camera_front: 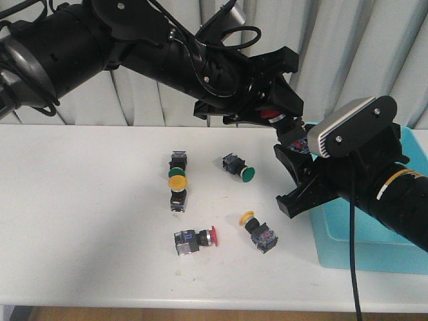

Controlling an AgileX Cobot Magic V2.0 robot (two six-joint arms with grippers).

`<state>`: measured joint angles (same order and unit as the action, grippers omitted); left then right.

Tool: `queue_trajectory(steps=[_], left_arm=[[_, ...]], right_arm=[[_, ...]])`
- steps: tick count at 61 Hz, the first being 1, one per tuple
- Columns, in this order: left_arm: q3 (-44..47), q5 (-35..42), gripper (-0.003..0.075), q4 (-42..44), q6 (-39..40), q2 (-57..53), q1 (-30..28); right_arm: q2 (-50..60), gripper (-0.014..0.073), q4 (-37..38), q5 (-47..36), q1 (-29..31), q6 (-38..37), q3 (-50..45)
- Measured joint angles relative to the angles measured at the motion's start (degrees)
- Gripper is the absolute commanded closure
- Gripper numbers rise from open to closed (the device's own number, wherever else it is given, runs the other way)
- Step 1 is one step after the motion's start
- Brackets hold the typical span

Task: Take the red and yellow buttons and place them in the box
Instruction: 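Grasp the red-capped switch with the right gripper, release the left gripper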

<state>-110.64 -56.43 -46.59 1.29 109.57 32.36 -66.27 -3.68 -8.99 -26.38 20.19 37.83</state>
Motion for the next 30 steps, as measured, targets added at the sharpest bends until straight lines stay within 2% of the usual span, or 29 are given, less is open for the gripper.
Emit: queue_trajectory(steps=[8,23,30], left_arm=[[0.00,-0.04,0.0561,-0.16,-1.85,0.00,0.00],[0.00,-0.12,0.0278,-0.45,-7.77,0.00,0.00],[0.00,-0.38,0.0201,-0.45,-10.98,0.00,0.00]], right_arm=[[0.00,0.0599,0.11,0.00,0.00,0.07,0.00],[0.00,0.0599,0.13,0.27,0.00,0.18,0.00],[0.00,0.0599,0.13,0.88,0.00,0.18,0.00]])
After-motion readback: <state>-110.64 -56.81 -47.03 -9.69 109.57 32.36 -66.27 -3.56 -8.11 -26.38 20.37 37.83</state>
